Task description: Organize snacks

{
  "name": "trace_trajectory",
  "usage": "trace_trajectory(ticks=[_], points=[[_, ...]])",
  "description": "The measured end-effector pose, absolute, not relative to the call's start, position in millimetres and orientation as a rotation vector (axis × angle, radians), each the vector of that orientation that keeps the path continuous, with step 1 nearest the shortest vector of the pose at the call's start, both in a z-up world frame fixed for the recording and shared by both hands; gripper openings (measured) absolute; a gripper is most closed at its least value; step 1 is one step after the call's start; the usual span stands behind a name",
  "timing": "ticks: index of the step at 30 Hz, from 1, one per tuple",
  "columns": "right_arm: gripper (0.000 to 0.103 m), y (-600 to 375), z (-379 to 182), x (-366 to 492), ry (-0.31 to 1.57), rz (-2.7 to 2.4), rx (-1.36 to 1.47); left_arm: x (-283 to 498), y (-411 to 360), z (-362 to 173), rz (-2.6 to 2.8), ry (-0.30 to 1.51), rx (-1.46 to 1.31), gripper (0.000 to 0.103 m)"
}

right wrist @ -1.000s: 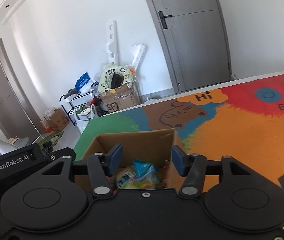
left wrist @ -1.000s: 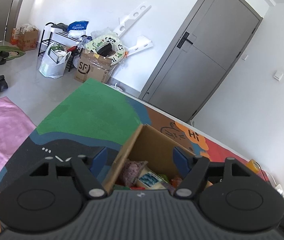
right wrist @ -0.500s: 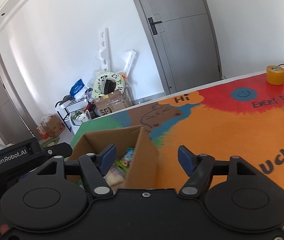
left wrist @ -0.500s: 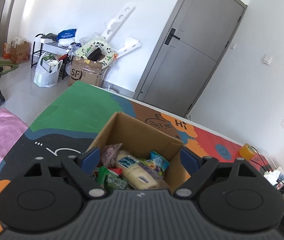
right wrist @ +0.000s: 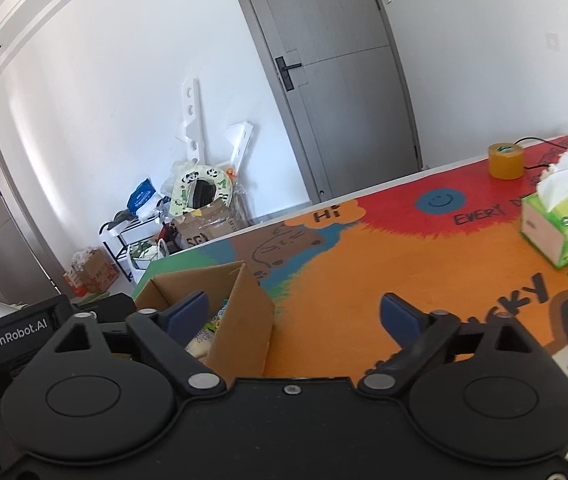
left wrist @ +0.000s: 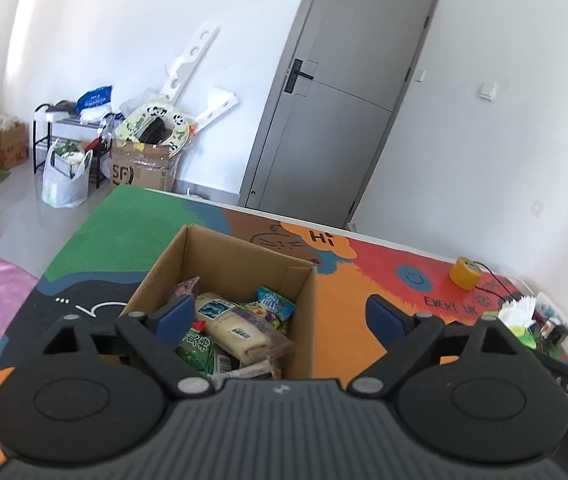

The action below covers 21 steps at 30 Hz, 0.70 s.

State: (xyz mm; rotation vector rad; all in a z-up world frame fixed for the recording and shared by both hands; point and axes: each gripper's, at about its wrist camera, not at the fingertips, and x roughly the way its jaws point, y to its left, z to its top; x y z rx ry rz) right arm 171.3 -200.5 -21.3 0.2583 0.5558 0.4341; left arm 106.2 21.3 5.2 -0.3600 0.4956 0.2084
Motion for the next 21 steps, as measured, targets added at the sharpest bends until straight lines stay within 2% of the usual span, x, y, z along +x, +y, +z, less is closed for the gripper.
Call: trace_trajectory(ticks=[1, 10, 21], points=[[0.103, -202.4, -19.6, 167.7, 0.549, 0.434, 0.254, 104.4, 20.1, 6.1, 0.199, 0.502, -0.356, 0.096], [0.103, -228.6, -10.4, 139.0, 0.532, 0.427, 0.259, 78.8, 4.9, 17.0, 0.178, 0.514, -0.291, 0.102], [0.103, -248.9, 2.8, 102.9, 0.511, 0.426, 0.184, 43.4, -1.7, 22.7, 0.141, 0.508, -0.243, 0.103]])
